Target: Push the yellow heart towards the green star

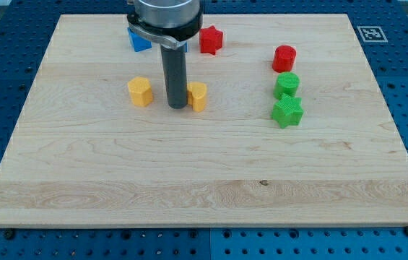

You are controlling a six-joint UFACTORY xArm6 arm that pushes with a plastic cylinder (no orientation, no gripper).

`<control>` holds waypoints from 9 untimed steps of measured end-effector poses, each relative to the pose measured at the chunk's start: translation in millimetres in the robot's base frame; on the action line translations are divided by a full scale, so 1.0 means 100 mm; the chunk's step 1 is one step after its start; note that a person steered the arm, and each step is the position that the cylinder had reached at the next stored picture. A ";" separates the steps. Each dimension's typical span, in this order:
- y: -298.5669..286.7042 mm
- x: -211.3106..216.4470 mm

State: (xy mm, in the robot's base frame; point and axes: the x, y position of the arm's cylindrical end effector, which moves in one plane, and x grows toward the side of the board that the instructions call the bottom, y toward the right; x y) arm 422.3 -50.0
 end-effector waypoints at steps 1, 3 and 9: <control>0.16 -0.07; 0.32 -0.17; 0.92 0.17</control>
State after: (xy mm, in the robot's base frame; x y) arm 439.3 42.0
